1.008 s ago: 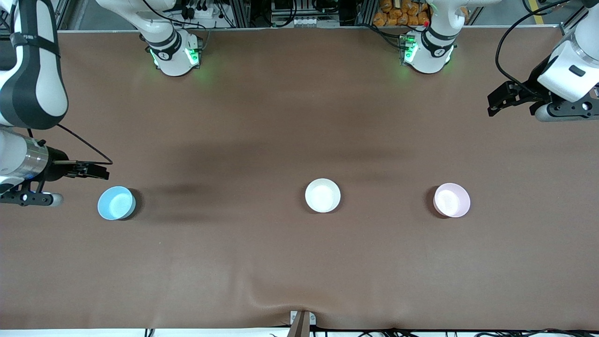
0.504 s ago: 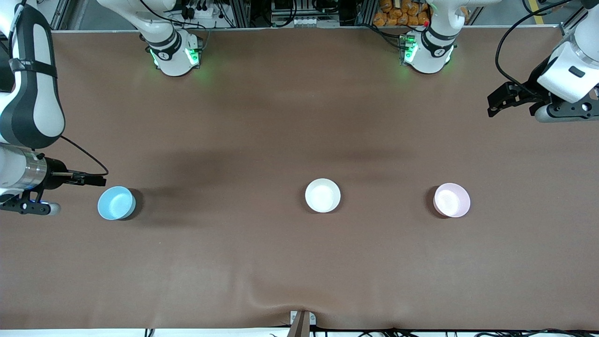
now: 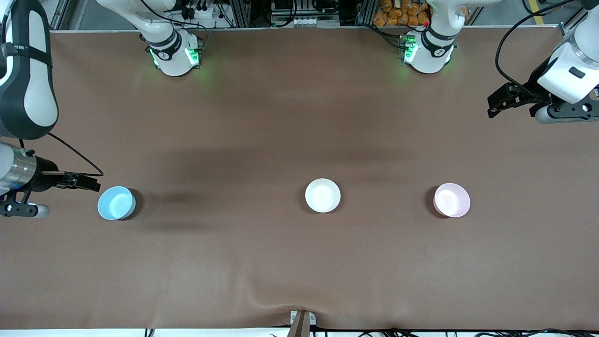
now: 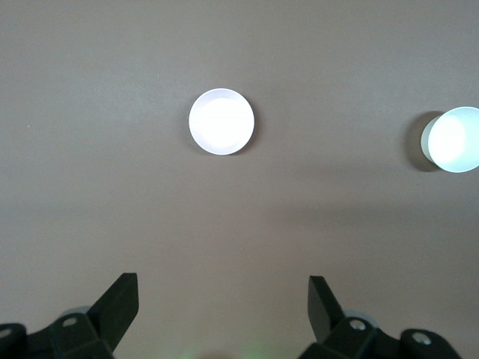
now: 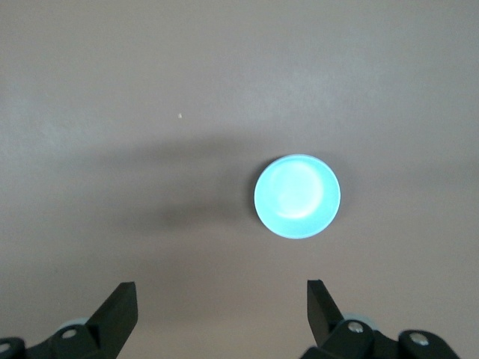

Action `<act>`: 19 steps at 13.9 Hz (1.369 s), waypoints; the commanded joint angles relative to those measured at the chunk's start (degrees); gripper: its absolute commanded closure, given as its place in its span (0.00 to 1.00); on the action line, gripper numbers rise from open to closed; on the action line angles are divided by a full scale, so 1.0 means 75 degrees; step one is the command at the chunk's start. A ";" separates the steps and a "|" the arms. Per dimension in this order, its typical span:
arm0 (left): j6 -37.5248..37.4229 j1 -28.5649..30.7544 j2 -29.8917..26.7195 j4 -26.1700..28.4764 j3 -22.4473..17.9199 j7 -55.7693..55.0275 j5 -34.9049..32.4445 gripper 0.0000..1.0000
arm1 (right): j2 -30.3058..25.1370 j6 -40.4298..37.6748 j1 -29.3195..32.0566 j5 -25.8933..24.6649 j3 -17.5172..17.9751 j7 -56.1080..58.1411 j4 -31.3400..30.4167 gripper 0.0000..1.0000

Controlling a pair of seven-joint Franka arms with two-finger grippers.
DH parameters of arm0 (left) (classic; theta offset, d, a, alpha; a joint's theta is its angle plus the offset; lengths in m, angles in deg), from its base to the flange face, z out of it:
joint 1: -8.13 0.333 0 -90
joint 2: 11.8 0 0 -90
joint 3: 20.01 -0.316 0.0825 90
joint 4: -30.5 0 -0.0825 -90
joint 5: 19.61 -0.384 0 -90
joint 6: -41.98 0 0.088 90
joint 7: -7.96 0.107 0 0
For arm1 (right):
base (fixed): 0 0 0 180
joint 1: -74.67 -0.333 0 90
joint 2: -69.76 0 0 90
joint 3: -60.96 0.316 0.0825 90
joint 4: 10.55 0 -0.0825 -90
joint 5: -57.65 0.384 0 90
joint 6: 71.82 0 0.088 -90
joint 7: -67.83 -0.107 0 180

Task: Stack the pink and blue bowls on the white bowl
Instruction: 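Move the open right gripper over the light blue bowl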

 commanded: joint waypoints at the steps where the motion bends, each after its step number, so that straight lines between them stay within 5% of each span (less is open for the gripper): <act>1: 0.0075 0.0018 -0.0001 0.0020 0.0009 0.0025 0.0095 0.00 | 0.0047 0.0619 0.0026 0.0053 -0.0001 -0.0106 0.0057 0.00; 14: 0.0215 0.0065 0.0244 -0.0027 -0.0002 0.0013 0.0002 0.00 | 0.0047 0.0669 0.0307 0.0017 -0.0048 -0.0106 0.0256 0.00; 19: 0.1818 0.0686 0.1671 0.0160 -0.0014 0.0118 -0.0057 0.00 | 0.0035 0.0681 0.0330 0.0041 -0.0048 -0.0036 0.0233 0.00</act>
